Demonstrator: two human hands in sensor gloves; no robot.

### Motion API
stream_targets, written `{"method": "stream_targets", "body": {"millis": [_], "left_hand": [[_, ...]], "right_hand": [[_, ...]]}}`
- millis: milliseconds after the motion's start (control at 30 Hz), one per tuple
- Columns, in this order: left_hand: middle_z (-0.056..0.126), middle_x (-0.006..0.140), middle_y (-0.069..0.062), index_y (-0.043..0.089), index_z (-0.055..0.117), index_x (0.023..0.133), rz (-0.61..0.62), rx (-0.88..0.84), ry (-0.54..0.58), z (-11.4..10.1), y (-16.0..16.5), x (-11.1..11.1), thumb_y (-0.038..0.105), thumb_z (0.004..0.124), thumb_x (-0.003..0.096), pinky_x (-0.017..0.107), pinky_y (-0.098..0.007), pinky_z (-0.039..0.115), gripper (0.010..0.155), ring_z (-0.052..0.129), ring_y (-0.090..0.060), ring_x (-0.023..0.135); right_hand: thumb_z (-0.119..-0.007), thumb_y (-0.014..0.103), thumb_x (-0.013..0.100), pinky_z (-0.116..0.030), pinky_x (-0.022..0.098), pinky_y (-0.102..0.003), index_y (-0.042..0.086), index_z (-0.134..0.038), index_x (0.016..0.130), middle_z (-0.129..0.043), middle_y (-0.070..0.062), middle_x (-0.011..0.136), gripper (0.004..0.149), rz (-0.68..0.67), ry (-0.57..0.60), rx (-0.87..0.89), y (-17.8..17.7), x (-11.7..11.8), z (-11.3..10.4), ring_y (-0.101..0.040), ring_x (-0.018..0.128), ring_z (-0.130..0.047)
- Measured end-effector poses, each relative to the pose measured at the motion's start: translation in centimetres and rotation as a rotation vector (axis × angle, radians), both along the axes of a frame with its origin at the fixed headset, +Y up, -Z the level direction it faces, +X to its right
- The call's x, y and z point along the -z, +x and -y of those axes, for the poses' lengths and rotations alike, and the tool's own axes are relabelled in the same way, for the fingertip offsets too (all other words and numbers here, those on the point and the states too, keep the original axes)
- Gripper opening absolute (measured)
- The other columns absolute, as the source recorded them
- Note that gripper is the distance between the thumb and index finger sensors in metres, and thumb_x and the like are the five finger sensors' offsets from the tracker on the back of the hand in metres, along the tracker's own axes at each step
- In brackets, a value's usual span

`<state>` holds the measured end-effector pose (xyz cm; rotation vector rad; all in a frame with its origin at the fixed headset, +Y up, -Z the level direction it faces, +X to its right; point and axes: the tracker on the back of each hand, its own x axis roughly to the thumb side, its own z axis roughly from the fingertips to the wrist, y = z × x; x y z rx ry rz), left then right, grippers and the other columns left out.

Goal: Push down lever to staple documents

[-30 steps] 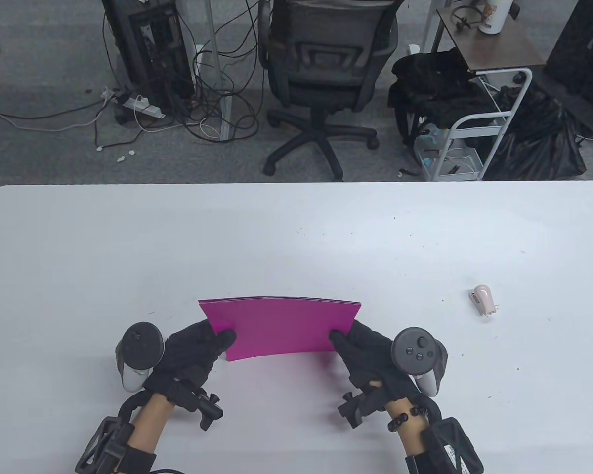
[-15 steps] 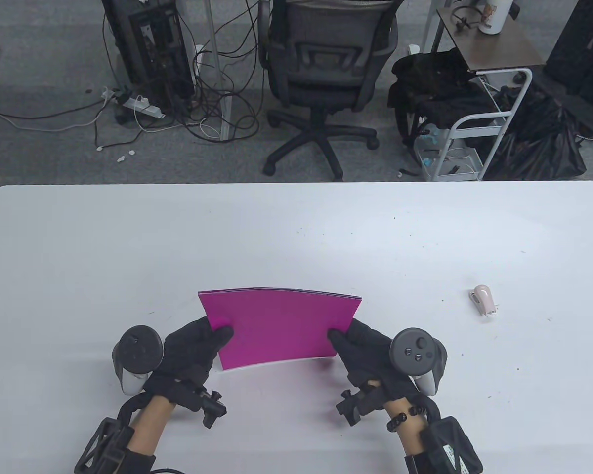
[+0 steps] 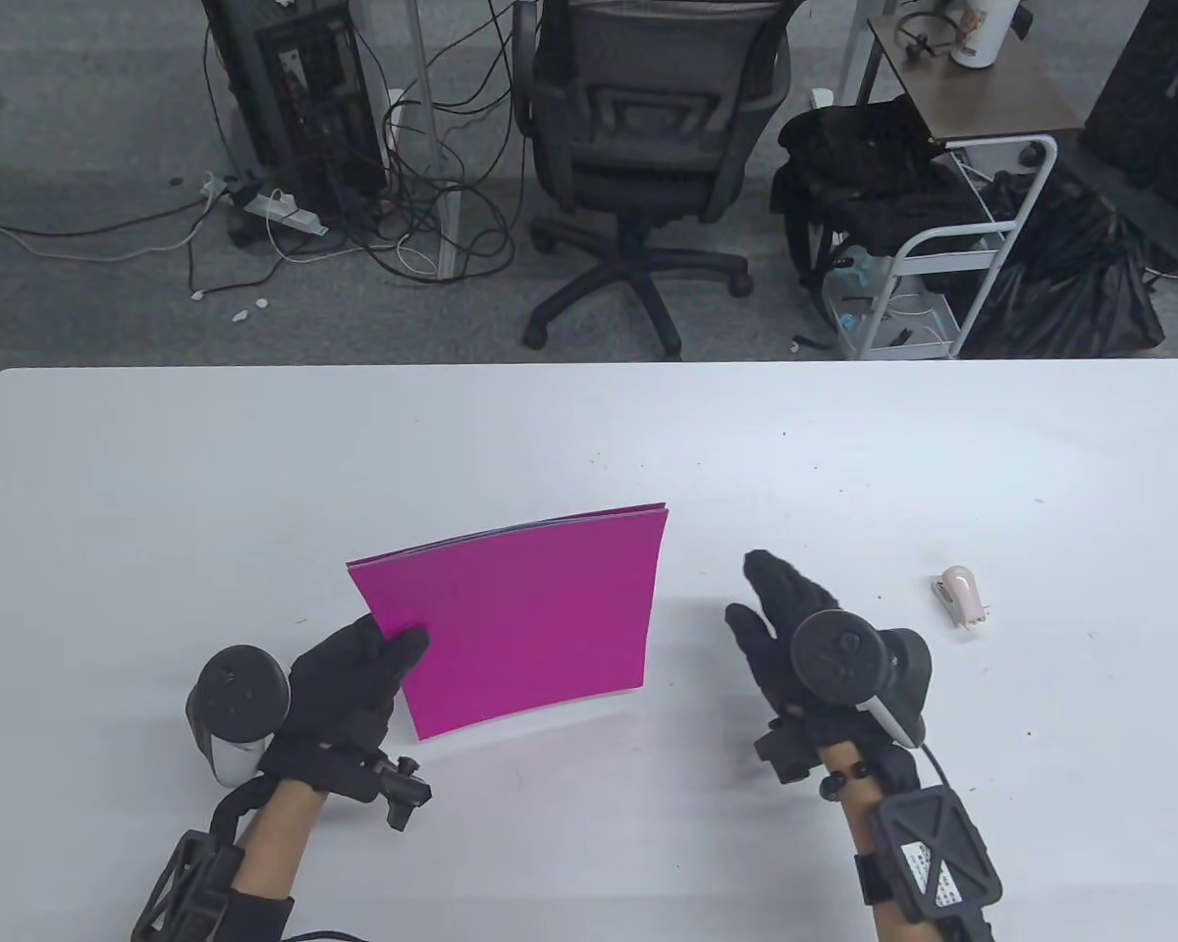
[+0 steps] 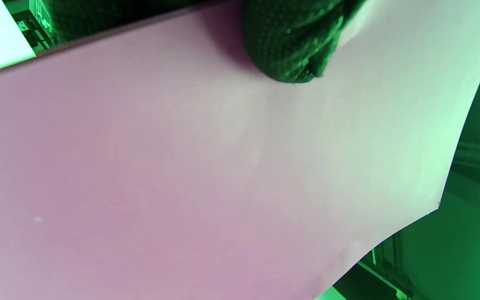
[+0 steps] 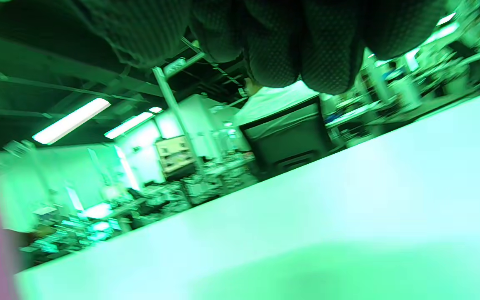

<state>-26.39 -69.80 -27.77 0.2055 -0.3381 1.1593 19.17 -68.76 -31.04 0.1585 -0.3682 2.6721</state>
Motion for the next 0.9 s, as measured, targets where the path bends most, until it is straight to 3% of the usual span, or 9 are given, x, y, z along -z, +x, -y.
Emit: {"method": "stream_targets", "body": {"millis": [200, 400, 633, 900], "left_hand": [[0.103, 0.085, -0.006, 0.02, 0.085, 0.092, -0.029, -0.032, -0.004, -0.1, -0.9, 0.1, 0.03, 0.079, 0.0536, 0.051, -0.052, 0.092, 0.04, 0.108, -0.029, 0.07], [0.103, 0.085, -0.006, 0.02, 0.086, 0.092, -0.042, -0.042, -0.008, -0.1, -1.3, 0.2, 0.03, 0.079, 0.0535, 0.051, -0.052, 0.093, 0.04, 0.108, -0.029, 0.07], [0.103, 0.085, -0.006, 0.02, 0.085, 0.092, -0.05, -0.048, -0.012, -0.3, -1.4, 0.1, 0.029, 0.079, 0.0537, 0.051, -0.053, 0.092, 0.04, 0.108, -0.029, 0.07], [0.103, 0.084, -0.007, 0.019, 0.086, 0.092, -0.061, -0.054, -0.014, -0.4, -1.6, 0.0, 0.029, 0.079, 0.0536, 0.051, -0.053, 0.092, 0.04, 0.108, -0.029, 0.069]], "right_hand": [[-0.072, 0.039, 0.052, -0.063, 0.064, -0.069, 0.007, -0.056, 0.105, -0.062, -0.032, 0.103, 0.064, 0.246, -0.121, -0.144, 7.1, 2.5, -0.2, -0.059, 0.089, -0.073], [-0.071, 0.04, 0.053, -0.061, 0.065, -0.071, 0.008, -0.046, 0.109, -0.054, -0.034, 0.106, 0.07, 0.38, -0.301, -0.263, 11.2, 4.5, 1.7, -0.06, 0.091, -0.068], [-0.068, 0.041, 0.053, -0.06, 0.065, -0.07, 0.008, -0.032, 0.111, -0.048, -0.035, 0.107, 0.075, 0.443, -0.461, -0.334, 12.9, 6.4, 4.7, -0.06, 0.092, -0.067], [-0.069, 0.037, 0.053, -0.065, 0.064, -0.067, 0.008, -0.043, 0.109, -0.055, -0.033, 0.105, 0.068, 0.459, -0.512, -0.409, 12.3, 7.6, 6.0, -0.057, 0.089, -0.073]]}}
